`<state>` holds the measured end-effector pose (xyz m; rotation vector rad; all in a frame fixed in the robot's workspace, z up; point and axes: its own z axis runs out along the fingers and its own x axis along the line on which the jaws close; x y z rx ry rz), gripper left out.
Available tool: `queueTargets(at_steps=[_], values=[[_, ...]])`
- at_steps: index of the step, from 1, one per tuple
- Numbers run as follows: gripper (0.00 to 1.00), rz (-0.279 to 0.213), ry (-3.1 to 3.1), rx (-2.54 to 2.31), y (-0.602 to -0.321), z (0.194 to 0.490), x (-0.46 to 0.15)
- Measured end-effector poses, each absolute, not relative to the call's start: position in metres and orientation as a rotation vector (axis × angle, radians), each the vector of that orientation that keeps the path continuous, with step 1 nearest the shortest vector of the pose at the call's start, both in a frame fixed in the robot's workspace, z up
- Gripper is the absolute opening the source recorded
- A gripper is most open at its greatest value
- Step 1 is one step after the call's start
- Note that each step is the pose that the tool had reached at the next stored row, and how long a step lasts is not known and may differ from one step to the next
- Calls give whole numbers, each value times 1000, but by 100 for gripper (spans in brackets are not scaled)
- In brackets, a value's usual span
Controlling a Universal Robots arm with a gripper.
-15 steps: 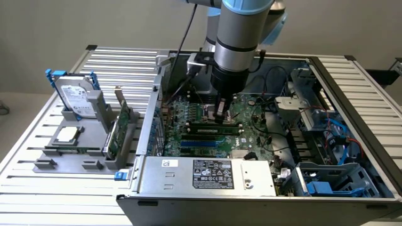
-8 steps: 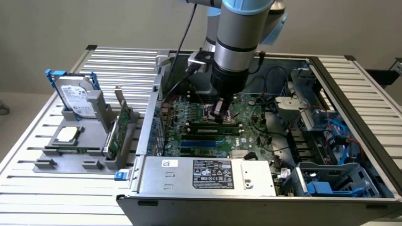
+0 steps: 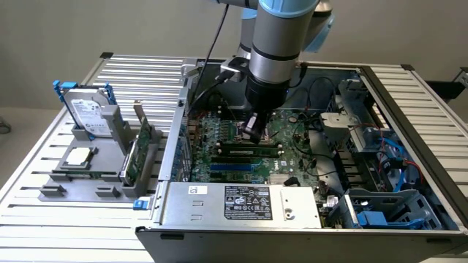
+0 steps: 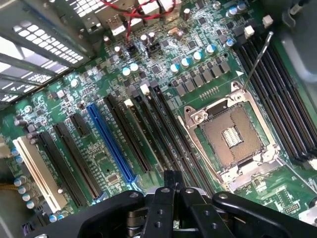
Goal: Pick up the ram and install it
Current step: 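Press down the ram until it locks into place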
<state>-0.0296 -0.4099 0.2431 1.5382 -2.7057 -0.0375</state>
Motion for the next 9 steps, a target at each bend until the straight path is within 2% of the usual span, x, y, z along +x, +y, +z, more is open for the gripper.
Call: queueTargets(at_steps=[9], values=[[11, -37, -2808, 1344, -410, 243, -30]])
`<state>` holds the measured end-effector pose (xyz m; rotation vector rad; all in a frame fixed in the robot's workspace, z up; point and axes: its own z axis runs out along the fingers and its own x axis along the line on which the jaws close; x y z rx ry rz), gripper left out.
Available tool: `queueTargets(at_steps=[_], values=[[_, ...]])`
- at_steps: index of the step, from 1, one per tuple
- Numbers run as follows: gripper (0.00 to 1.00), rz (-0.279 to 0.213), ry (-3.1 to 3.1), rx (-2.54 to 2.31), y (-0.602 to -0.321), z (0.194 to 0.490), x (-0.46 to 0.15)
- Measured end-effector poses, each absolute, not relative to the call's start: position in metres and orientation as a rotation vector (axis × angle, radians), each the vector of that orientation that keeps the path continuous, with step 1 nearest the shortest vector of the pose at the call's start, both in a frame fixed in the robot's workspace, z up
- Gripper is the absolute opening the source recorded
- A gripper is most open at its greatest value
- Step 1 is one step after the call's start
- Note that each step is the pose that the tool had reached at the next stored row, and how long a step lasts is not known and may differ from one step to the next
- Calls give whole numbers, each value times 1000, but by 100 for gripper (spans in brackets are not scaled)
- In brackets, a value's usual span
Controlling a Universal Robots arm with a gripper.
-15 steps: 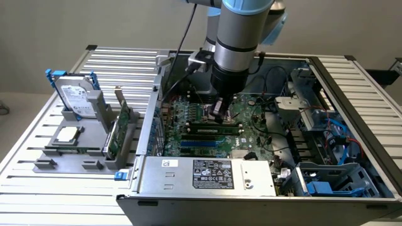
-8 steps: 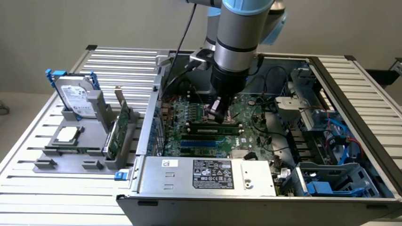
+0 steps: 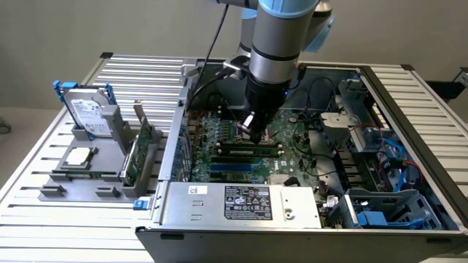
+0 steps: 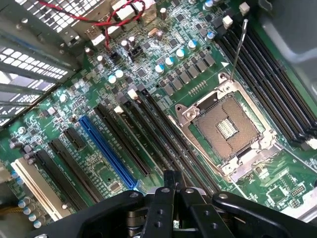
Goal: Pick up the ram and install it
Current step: 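Press down the ram until it locks into place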
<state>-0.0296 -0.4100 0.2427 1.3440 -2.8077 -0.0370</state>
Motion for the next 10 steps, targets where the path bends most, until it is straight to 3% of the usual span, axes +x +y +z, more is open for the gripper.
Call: queueTargets(at_steps=[10], values=[[11, -25, -2888, 1155, -410, 242, -30]])
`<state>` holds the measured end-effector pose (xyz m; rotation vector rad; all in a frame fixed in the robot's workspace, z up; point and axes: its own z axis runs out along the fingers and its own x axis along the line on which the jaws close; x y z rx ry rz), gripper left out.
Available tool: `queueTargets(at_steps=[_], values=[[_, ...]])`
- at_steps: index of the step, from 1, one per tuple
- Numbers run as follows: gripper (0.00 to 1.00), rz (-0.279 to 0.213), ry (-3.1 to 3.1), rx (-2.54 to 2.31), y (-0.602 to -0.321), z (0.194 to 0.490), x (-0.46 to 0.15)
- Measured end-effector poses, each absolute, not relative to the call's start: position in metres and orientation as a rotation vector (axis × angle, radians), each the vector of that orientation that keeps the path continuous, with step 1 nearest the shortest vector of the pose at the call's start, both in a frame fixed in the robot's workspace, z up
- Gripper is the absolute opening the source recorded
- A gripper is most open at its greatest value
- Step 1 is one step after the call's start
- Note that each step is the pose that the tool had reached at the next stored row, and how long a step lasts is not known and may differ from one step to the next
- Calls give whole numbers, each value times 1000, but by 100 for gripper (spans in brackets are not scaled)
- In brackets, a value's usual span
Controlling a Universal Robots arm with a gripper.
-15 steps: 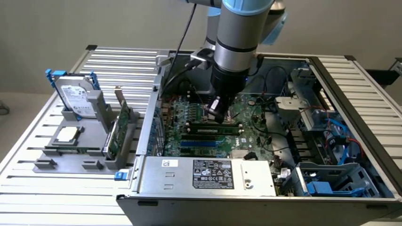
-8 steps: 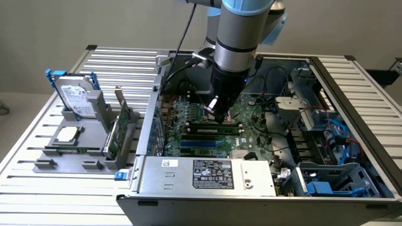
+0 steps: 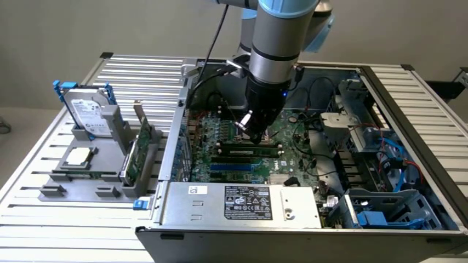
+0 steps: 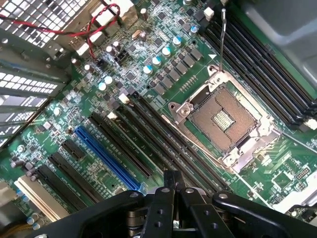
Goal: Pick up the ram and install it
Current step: 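Press down the ram until it locks into place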
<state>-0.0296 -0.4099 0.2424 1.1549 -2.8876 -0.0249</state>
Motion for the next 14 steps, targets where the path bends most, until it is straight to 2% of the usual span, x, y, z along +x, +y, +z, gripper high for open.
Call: queueTargets(at_steps=[14], values=[[11, -29, -3004, 812, -410, 242, -30]])
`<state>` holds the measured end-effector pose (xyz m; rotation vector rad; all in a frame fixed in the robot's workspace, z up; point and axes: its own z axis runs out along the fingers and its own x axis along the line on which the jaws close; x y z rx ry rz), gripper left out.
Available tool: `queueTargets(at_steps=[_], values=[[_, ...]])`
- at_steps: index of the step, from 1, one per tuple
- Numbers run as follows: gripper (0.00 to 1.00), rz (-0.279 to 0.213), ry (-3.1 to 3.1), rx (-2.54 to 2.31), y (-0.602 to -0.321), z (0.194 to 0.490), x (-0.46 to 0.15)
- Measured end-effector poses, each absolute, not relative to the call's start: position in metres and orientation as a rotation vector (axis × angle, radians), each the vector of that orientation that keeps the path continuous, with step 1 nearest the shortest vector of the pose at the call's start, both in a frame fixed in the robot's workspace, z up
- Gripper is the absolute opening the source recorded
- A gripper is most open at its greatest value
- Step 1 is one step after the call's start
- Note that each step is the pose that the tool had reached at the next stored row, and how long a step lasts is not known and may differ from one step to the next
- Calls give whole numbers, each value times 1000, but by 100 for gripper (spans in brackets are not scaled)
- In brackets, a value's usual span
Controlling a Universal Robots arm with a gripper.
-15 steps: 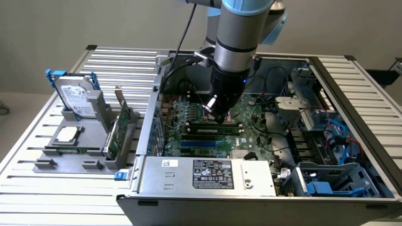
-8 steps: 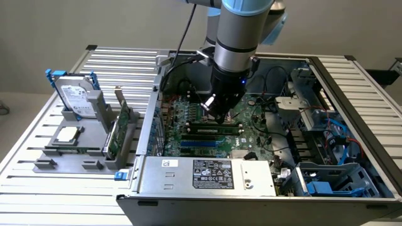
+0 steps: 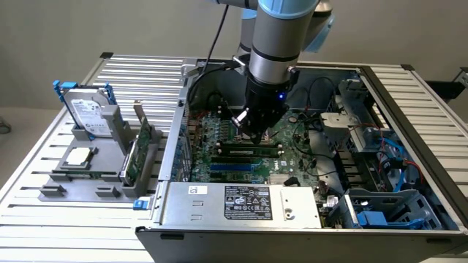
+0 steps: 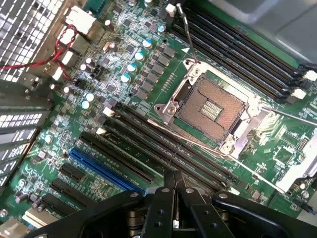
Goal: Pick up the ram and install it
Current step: 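Press down the ram until it locks into place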
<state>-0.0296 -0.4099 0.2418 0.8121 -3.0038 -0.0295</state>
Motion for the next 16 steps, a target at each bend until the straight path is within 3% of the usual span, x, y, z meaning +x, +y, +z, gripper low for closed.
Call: queueTargets(at_steps=[16], values=[[11, -36, -3092, 374, -410, 241, -30]])
